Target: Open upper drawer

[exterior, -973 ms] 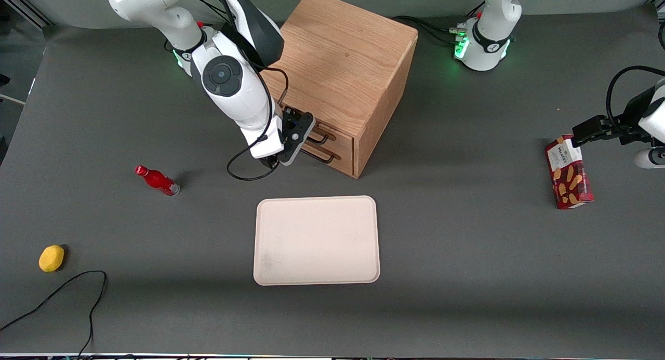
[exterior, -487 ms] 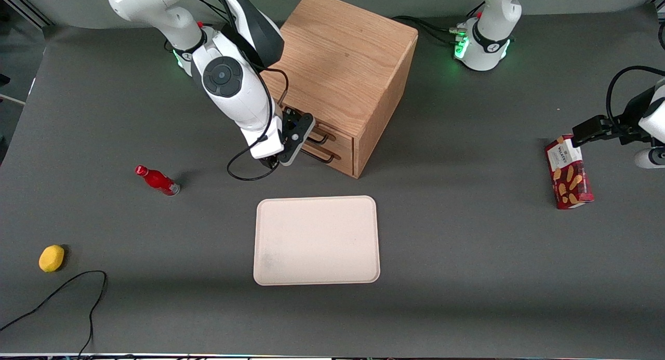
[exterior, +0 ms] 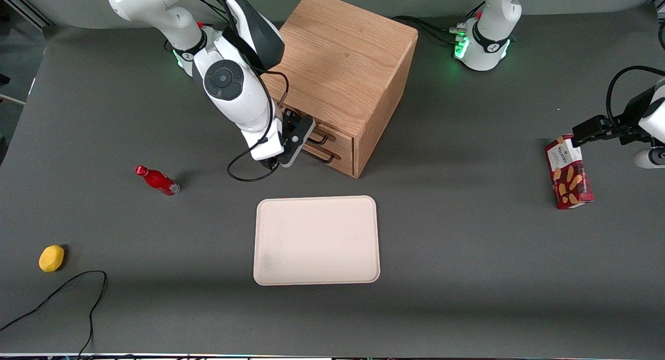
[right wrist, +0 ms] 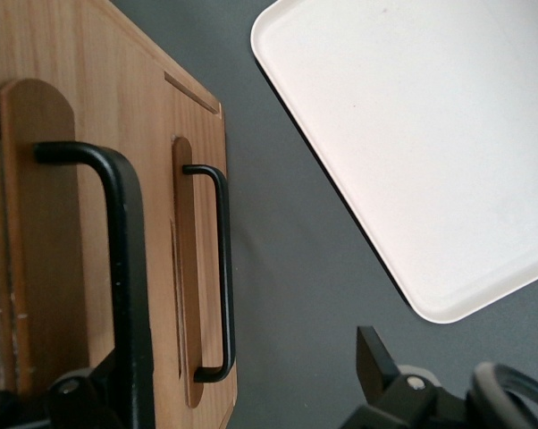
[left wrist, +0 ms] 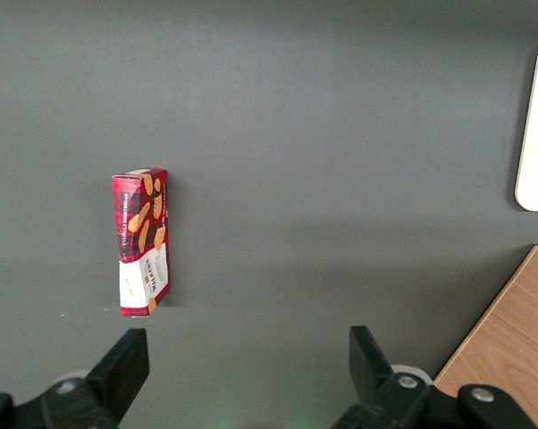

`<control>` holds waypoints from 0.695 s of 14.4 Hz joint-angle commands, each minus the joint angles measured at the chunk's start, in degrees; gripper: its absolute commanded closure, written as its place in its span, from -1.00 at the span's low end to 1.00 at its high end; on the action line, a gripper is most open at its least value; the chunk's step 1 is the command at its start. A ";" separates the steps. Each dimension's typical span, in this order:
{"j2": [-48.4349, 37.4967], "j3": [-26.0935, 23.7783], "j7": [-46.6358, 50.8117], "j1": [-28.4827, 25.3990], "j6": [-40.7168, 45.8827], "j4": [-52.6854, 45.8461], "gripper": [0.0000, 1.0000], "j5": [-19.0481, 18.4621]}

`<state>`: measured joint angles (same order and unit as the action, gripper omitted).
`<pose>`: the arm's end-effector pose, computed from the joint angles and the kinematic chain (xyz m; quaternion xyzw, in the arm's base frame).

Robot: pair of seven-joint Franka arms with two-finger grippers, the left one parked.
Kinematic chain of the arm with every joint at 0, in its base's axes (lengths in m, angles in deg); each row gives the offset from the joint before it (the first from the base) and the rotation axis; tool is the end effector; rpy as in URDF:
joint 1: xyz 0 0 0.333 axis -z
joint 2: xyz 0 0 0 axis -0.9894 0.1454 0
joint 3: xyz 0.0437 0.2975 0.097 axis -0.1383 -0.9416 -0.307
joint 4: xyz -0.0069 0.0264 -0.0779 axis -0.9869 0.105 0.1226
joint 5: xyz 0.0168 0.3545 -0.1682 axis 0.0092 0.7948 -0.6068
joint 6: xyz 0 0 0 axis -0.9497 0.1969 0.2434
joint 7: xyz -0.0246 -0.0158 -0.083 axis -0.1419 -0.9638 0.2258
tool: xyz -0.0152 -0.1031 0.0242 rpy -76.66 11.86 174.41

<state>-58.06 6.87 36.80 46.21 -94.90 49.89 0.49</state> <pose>0.4977 0.3707 0.3955 -0.8733 -0.4818 0.0016 0.0726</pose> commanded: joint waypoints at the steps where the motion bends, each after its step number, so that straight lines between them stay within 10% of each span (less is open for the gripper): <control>1: 0.09 0.09 -0.96 0.28 -0.51 0.30 -1.00 -0.65; 10: 0.00 0.36 -0.52 0.36 2.56 -0.05 -1.00 -3.82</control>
<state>-58.01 7.12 36.80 46.42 -94.46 49.87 -1.14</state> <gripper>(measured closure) 0.000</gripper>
